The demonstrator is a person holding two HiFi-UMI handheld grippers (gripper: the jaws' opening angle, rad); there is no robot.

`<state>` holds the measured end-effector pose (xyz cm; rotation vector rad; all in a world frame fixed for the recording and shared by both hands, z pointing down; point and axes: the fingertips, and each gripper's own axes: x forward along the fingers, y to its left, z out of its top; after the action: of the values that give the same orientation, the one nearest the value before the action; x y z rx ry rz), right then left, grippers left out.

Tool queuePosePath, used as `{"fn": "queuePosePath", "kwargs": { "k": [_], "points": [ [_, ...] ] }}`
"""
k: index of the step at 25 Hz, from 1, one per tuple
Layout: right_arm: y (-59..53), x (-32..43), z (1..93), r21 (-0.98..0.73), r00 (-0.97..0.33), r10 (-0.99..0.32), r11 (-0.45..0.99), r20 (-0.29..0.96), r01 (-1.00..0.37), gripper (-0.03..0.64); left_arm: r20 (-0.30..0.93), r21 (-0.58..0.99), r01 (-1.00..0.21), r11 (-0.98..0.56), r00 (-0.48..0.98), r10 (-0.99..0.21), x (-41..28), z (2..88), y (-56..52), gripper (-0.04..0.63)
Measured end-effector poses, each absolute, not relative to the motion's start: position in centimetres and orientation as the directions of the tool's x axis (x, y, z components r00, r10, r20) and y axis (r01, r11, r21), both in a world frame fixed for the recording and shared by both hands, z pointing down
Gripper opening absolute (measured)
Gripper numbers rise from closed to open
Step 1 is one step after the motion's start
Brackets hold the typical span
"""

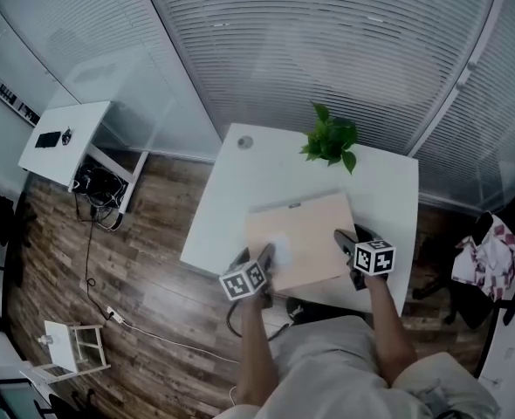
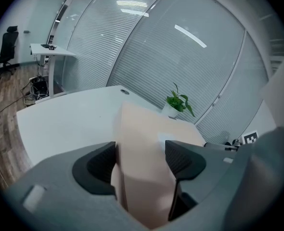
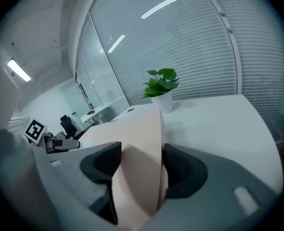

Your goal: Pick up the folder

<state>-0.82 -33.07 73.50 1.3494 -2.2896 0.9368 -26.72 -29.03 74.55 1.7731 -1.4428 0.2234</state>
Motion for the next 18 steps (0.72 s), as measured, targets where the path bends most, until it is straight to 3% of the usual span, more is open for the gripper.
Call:
{"fn": "queuePosePath", "kwargs": {
  "k": [18],
  "points": [
    [-34.5, 1.8, 66.2, -0.333, -0.459, -0.781, 0.337, 0.424, -0.881, 0.276, 0.479, 0.415, -0.899, -0.14, 0.347, -0.807, -24.8, 66.7, -32.7, 0.324]
  ]
}}
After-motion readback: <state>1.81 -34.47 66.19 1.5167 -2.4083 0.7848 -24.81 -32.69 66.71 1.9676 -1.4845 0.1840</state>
